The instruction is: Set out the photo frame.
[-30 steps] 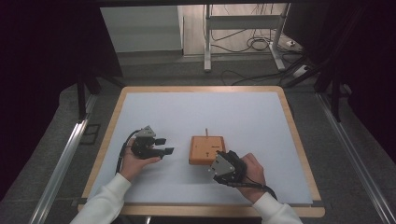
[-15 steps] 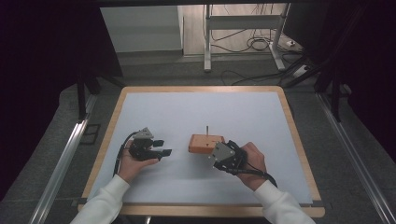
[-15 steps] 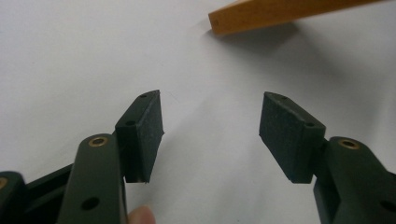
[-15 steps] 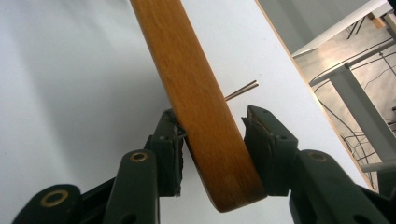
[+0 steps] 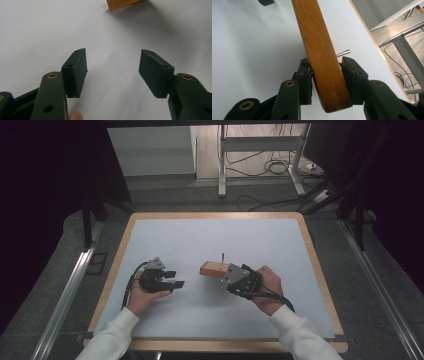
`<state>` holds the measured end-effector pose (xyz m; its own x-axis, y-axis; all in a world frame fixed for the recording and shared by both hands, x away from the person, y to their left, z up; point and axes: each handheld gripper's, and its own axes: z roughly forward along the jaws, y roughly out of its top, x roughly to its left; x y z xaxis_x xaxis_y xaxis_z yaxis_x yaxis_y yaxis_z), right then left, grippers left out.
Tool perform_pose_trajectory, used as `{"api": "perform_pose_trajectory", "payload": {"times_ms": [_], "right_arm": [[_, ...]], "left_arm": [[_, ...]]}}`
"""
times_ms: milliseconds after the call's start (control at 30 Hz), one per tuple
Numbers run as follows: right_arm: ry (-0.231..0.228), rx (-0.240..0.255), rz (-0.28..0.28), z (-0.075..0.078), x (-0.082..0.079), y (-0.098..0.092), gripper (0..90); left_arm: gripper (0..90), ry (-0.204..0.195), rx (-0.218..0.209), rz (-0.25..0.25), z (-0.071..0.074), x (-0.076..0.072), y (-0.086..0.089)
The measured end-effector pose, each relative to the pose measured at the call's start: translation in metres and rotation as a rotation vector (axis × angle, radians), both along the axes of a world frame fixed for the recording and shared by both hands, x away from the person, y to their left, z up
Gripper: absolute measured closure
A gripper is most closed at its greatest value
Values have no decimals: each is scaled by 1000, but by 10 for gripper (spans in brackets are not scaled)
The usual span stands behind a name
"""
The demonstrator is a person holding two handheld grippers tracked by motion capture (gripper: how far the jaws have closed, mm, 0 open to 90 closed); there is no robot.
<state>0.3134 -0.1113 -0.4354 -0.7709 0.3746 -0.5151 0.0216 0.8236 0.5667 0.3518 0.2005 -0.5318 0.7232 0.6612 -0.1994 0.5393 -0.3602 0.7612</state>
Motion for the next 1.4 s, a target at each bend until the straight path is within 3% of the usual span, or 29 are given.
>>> {"api": "perform_pose_trajectory", "payload": {"times_ms": [833,1200,1400], "right_arm": [[-8,-22,58,13,13,18,688],[97,88,94,32,4,15,693],[130,101,146,37,-8,13,692]], "left_arm": [[387,2,11,-3,-3,1,0],[387,1,10,-3,-3,1,0],[387,-1,11,-3,-3,1,0]]}}
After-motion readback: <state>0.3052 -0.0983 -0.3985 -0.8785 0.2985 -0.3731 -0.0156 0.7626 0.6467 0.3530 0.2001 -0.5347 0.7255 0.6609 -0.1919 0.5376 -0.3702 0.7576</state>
